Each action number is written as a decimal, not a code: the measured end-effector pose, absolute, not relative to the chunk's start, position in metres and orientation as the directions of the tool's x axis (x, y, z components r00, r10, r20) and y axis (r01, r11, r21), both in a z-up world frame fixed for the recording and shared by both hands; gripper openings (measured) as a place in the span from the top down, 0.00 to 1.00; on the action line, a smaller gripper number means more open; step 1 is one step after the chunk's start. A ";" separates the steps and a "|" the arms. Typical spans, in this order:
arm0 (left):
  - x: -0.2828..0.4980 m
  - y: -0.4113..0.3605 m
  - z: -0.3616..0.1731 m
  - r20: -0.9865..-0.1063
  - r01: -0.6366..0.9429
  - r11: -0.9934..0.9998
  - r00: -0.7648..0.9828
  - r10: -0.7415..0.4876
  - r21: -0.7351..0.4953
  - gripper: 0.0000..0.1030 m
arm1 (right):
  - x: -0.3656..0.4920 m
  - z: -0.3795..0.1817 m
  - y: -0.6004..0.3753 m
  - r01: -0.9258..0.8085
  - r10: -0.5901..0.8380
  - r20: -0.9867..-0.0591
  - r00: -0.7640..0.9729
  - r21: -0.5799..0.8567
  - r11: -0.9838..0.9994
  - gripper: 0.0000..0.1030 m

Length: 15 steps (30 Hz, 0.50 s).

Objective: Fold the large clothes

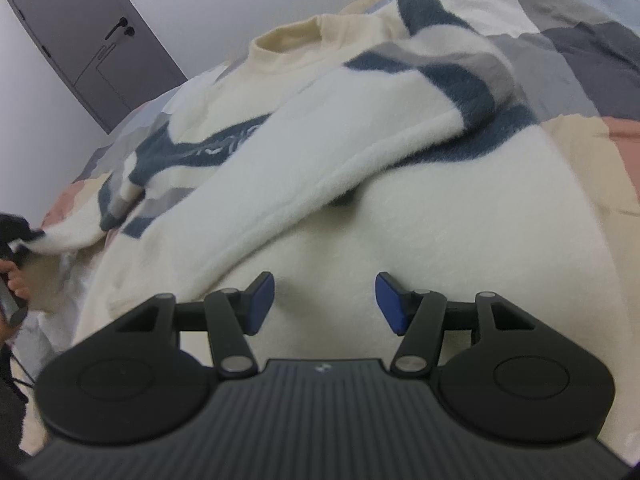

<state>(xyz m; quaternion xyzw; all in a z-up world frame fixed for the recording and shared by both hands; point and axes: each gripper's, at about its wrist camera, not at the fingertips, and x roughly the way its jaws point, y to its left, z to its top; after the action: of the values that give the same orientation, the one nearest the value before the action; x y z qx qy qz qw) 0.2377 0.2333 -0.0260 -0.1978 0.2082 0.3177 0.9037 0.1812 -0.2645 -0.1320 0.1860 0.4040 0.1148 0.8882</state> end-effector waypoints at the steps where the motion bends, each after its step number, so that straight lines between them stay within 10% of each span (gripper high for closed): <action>1: 0.239 0.220 -0.017 -0.465 -0.626 0.760 0.733 0.496 -0.175 0.90 | 0.181 -0.131 -0.265 -0.051 0.351 -0.676 0.648 0.422 0.905 0.43; 10: 0.211 0.078 0.028 -0.216 -0.166 0.984 0.961 0.174 0.058 0.90 | 0.176 -0.118 -0.274 -0.043 0.317 -0.652 0.688 0.400 0.915 0.43; 15: 0.199 0.007 0.016 -0.270 0.188 0.968 0.953 -0.140 0.164 0.90 | 0.175 -0.112 -0.289 -0.006 0.310 -0.636 0.707 0.433 0.901 0.43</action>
<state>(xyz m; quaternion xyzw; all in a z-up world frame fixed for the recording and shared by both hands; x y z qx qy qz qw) 0.1994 0.0069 0.0164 0.0941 0.1294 -0.0833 0.9836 0.1746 -0.2891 -0.1123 0.2039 0.3728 0.0877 0.9010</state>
